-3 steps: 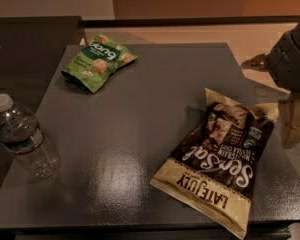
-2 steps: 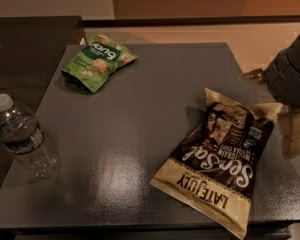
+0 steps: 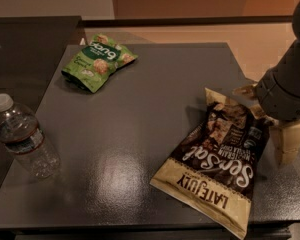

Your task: Move brown chip bag near green rice chip bag

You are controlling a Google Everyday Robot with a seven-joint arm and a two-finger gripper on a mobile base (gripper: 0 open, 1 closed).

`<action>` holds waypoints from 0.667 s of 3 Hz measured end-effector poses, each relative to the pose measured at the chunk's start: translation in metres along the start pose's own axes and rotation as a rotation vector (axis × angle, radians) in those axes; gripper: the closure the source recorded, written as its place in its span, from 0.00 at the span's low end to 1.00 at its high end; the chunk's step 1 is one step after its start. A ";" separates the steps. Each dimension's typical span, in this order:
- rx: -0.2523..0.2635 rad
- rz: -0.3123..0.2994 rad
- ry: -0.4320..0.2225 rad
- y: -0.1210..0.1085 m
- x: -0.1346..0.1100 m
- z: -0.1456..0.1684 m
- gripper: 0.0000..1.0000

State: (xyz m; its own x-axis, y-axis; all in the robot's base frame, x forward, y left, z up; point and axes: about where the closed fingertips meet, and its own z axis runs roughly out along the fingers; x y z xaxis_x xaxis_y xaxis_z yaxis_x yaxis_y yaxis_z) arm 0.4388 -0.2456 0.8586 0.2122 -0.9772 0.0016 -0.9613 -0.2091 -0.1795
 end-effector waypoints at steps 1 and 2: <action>-0.032 0.002 0.017 0.000 -0.004 0.007 0.20; -0.052 0.022 0.013 -0.004 -0.010 0.005 0.43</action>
Offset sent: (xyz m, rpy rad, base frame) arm 0.0052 0.0200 0.0027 -0.0132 0.0762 -0.0539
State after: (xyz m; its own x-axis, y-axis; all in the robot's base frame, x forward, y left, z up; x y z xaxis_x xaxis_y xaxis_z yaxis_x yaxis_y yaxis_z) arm 0.4417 -0.2344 0.8543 0.1889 -0.9819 0.0110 -0.9736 -0.1887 -0.1282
